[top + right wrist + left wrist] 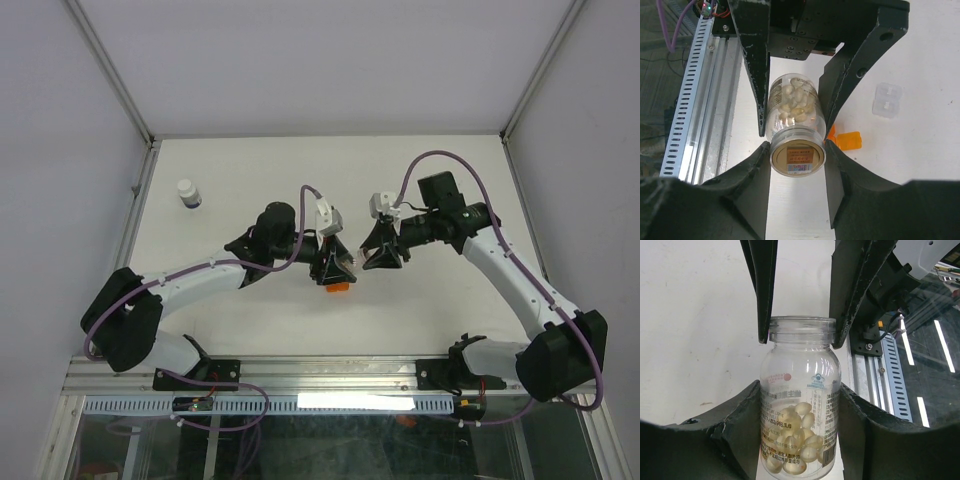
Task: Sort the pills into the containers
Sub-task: Unscrew the lid of the pill bottle.
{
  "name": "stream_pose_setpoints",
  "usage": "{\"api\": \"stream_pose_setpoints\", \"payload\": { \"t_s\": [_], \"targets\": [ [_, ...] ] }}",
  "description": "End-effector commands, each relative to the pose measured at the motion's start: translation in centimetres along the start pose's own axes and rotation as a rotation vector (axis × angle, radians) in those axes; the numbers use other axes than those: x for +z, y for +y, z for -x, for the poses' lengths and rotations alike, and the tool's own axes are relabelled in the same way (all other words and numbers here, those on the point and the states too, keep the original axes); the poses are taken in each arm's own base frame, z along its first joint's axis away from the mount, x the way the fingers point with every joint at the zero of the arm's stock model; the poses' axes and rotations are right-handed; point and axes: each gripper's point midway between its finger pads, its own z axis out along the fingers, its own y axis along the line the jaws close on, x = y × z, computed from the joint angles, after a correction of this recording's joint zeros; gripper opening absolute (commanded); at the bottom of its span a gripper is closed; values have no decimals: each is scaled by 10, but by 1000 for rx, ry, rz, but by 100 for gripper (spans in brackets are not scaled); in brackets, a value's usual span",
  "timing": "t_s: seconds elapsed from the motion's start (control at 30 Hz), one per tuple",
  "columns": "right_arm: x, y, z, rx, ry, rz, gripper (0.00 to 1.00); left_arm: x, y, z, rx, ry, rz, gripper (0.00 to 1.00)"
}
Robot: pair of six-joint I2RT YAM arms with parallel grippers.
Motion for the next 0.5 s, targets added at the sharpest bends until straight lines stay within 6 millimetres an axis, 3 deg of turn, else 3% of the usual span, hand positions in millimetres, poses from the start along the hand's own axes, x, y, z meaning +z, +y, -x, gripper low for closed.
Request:
{"api": "stream_pose_setpoints", "payload": {
  "t_s": [0.0, 0.07, 0.17, 0.2, 0.23, 0.33, 0.47],
  "targets": [
    [1, 2, 46, -83, -136, 32, 0, 7, 14, -8, 5, 41, 86, 0],
    [0, 1, 45, -31, -141, 28, 5, 6, 14, -6, 14, 25, 88, 0],
    [-16, 2, 55, 63, -216, 37, 63, 1, 8, 8, 48, -31, 90, 0],
    [-20, 3, 55, 90, -234, 31, 77, -1, 7, 10, 52, -44, 94, 0],
    [-22, 4, 56, 110, -245, 25, 85, -1, 6, 11, 53, -56, 95, 0],
    [-20, 5, 48, 148, -239, 20, 95, -2, 4, 15, 55, -81, 96, 0],
    [-12, -5, 33, 173, -192, -24, 95, 1, 3, 18, 52, -88, 93, 0]
  ]
}}
